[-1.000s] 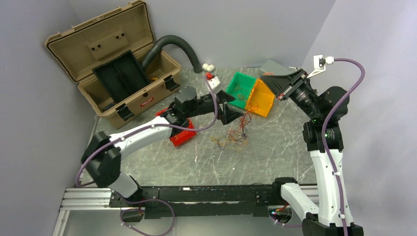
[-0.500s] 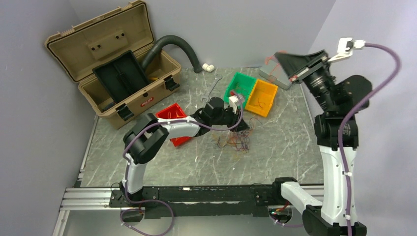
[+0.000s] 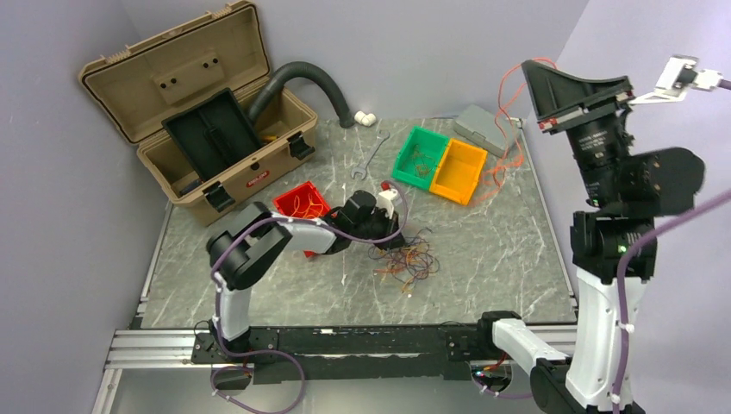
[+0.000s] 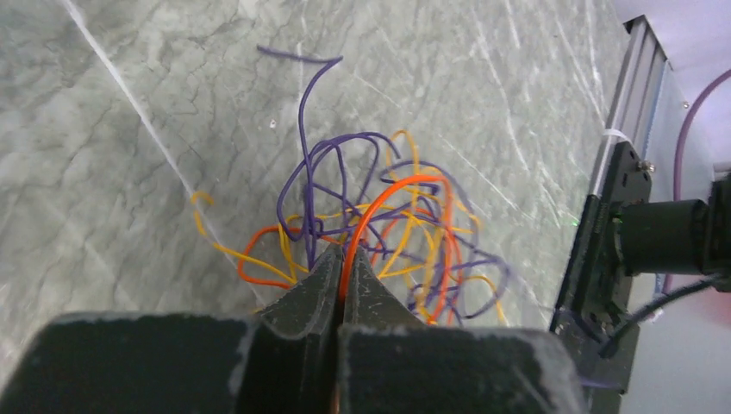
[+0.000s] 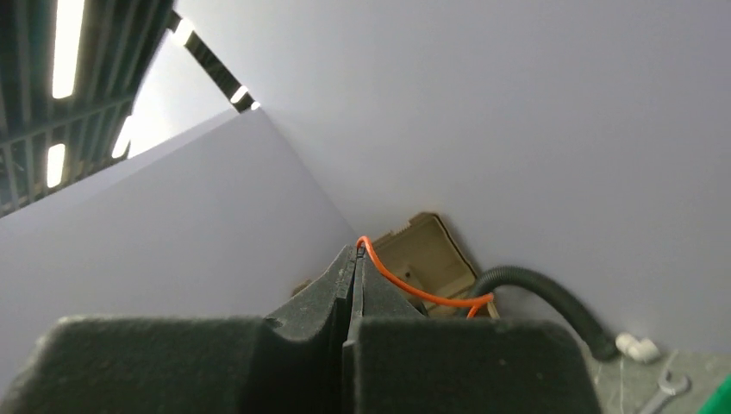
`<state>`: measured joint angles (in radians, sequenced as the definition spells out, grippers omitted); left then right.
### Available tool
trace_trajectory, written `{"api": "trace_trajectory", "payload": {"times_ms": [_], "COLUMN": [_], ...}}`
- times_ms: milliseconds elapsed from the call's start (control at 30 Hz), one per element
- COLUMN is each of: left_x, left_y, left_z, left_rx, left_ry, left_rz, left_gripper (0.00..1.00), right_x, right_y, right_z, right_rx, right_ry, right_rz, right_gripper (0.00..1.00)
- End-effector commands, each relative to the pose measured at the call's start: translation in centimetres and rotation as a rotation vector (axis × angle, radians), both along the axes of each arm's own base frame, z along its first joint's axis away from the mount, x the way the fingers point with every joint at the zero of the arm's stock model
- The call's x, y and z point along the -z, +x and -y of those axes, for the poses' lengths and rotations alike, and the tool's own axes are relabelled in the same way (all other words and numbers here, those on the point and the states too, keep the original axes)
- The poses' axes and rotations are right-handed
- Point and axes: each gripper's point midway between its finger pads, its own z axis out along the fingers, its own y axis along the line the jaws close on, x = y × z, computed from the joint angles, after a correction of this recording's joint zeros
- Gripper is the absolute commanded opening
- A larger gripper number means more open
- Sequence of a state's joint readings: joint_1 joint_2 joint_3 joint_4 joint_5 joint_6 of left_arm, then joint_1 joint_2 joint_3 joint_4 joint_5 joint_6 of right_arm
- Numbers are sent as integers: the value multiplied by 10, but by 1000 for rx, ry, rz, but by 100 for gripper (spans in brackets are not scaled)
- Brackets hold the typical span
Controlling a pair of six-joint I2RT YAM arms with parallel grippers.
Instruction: Untangle the cables
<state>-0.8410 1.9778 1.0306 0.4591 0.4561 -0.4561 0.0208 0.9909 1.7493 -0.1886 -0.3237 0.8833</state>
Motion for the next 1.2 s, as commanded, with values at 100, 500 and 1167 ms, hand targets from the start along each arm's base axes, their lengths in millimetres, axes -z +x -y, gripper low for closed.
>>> {"api": "trace_trajectory", "payload": {"times_ms": [100,500,1167], "left_x": [-97,-92,-94], "left_y": [3,-11,-18], "left_z": [-24,-66,-79], "left_rx": [-59,-83,-23], "left_ry": [-98,7,35], "left_rz": [228,309,427], "left_gripper": [0,0,0], "right_x": [66,182,343], "right_y": [69,183,326], "right_z": [-15,-23,-40], "right_rx": [-99,-141,-169], "right_ry": [17,49,56], "right_rz": [-191,-434,-740], "right_gripper": [0,0,0]}}
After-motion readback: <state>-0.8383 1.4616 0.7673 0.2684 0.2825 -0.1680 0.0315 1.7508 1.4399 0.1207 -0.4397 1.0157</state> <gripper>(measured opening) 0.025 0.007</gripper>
